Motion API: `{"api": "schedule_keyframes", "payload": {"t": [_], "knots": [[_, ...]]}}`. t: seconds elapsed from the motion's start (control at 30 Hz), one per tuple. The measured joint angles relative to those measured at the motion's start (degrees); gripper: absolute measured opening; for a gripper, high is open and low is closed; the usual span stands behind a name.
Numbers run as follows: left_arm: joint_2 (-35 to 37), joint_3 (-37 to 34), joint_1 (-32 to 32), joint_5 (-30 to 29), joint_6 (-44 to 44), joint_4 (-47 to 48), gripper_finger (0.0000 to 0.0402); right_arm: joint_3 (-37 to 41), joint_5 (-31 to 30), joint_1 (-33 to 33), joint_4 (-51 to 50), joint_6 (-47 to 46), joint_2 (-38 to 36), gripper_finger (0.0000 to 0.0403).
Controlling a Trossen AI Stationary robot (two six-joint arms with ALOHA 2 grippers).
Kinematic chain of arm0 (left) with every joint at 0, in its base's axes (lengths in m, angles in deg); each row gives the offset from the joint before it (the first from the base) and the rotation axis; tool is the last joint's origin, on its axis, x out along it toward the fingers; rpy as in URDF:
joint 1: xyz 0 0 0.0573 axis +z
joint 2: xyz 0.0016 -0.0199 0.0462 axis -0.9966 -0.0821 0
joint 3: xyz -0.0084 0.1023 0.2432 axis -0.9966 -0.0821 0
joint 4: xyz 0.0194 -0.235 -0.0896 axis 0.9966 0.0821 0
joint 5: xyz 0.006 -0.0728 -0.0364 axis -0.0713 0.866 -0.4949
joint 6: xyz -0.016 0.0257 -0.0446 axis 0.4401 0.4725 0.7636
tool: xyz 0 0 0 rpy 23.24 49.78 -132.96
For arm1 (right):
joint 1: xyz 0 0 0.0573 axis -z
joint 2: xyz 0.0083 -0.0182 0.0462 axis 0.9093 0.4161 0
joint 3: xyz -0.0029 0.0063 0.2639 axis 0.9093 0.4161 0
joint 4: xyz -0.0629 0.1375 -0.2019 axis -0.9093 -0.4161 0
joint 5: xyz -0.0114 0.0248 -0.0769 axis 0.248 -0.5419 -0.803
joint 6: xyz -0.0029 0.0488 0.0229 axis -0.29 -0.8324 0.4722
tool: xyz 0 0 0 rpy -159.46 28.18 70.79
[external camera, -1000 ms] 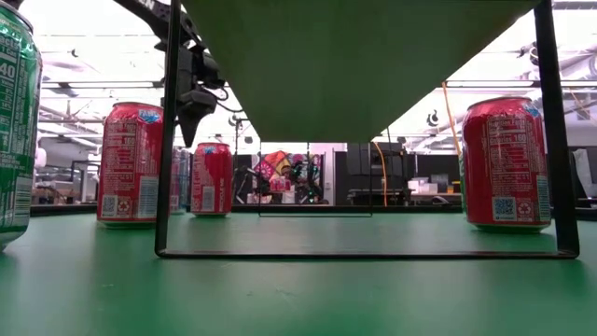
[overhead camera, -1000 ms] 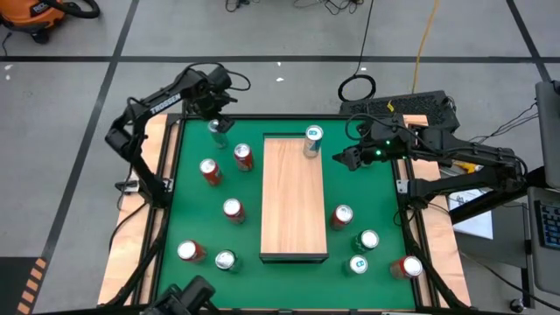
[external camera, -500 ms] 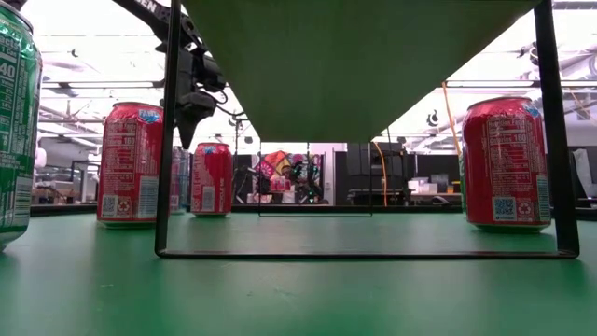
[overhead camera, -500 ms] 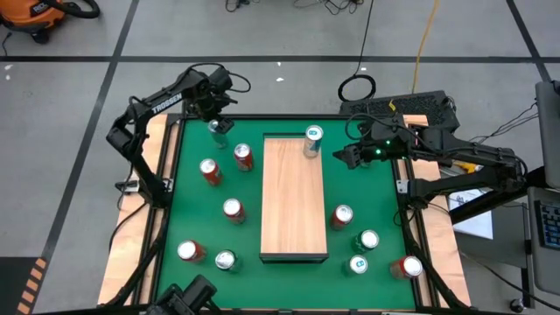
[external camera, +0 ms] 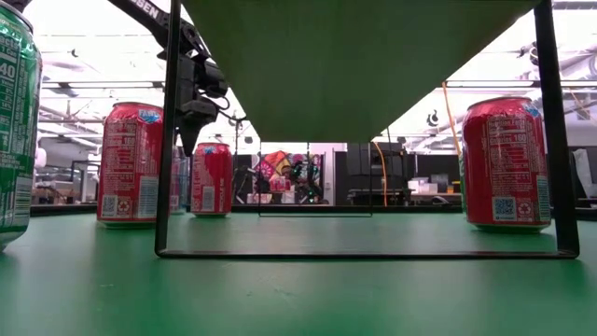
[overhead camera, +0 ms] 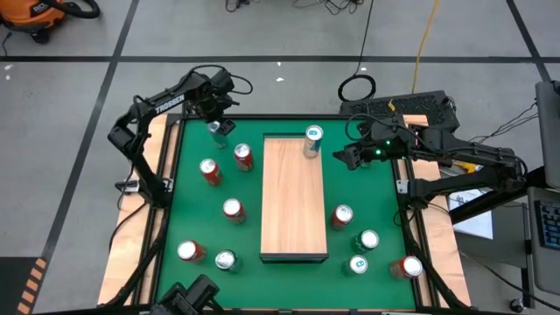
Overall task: Place canned beverage on shelf
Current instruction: Put the blue soda can on the shelf aligned with the other blue soda can
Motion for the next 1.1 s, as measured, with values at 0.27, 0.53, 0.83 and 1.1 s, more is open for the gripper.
{"api": "schedule_keyframes", "payload": {"t": [0.27,0.53,0.83,1.1], "knots": [[0.0,0.0,0.0,-0.1,0.1,0.9,0.0289,0.0,-1.3,0.0,0.0,1.4,0.0,0.0304],[0.0,0.0,0.0,-0.2,0.3,2.7,0.0257,0.0,-1.6,0.0,-0.1,3.6,0.0,0.0304],[0.0,0.0,0.0,0.7,0.6,1.8,0.0256,0.0,-4.2,0.0,-0.8,4.7,0.0,0.0304],[0.1,0.0,0.0,1.0,0.1,1.7,0.0217,0.0,-4.5,0.0,-0.8,4.6,0.0,0.0304]]}}
